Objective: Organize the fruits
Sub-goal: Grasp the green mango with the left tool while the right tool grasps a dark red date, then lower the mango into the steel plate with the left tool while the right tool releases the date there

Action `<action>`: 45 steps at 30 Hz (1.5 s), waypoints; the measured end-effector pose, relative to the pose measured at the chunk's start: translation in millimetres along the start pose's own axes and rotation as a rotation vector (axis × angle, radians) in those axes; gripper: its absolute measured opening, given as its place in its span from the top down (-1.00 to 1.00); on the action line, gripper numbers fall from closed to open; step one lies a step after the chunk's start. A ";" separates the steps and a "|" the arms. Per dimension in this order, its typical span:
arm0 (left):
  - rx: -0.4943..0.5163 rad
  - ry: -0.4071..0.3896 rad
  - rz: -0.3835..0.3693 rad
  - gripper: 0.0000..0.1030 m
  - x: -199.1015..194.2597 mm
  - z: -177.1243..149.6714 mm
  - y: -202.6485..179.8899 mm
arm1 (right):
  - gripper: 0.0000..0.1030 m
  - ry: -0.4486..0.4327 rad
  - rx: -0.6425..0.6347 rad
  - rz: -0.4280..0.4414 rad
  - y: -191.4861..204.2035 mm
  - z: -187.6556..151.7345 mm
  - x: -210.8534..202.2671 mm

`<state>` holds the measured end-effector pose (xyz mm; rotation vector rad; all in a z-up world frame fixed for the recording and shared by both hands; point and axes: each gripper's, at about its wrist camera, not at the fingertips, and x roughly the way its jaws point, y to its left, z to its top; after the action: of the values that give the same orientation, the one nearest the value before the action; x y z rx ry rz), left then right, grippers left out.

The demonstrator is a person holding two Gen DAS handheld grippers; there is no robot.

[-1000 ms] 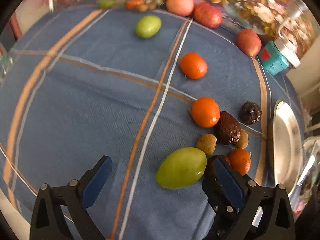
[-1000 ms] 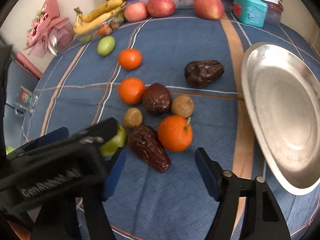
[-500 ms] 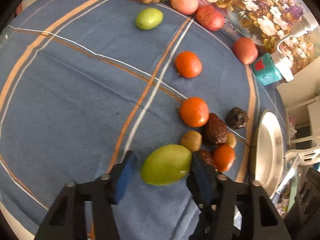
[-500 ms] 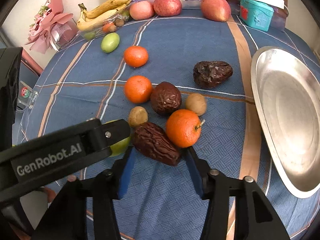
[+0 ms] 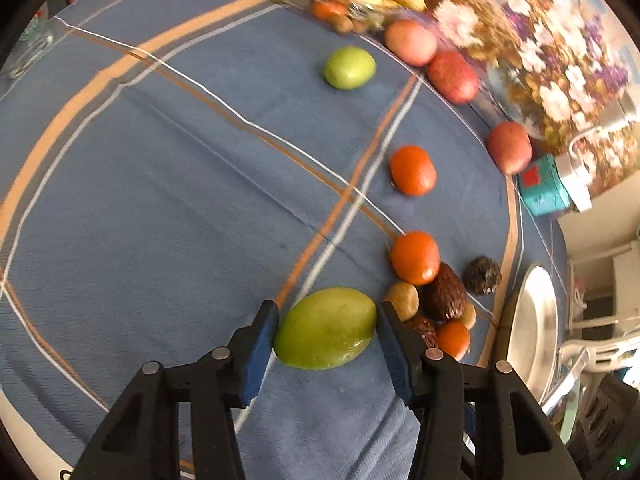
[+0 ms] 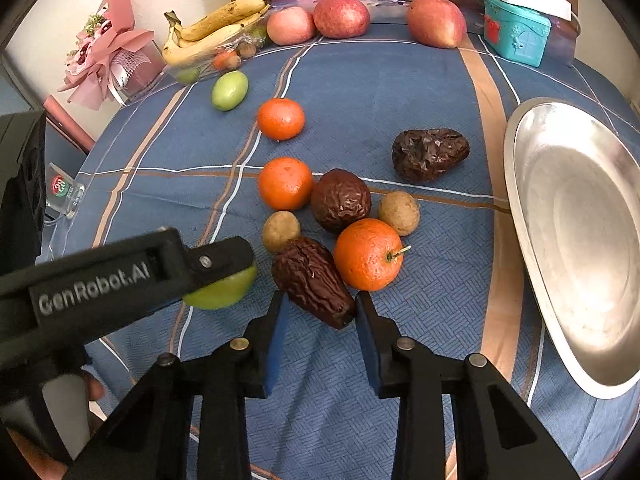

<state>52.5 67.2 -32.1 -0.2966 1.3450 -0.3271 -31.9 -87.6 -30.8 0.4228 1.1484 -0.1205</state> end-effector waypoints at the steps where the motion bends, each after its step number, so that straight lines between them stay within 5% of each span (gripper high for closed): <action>1: -0.005 -0.006 0.000 -0.04 -2.6 1.1 1.8 | 0.46 0.000 -0.002 0.004 1.0 -0.4 -0.8; 21: -0.044 0.022 0.022 -0.04 -0.1 -1.9 19.2 | 0.55 0.016 -0.066 -0.007 19.3 -4.3 -0.2; 33: -0.066 -0.031 0.032 -0.04 -8.8 2.2 20.5 | 0.52 -0.003 -0.082 0.006 21.3 -0.5 1.2; 39: -0.069 -0.071 0.009 -0.04 -23.8 2.9 18.7 | 0.52 -0.096 -0.079 0.064 23.8 2.8 -31.7; 45: -0.033 -0.104 0.019 -0.04 -34.8 10.3 -5.1 | 0.52 -0.136 -0.039 0.014 16.4 13.1 -54.0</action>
<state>55.6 76.6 3.2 -0.3243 1.2509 -0.2698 -37.9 -84.3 26.7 0.3819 1.0128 -0.1125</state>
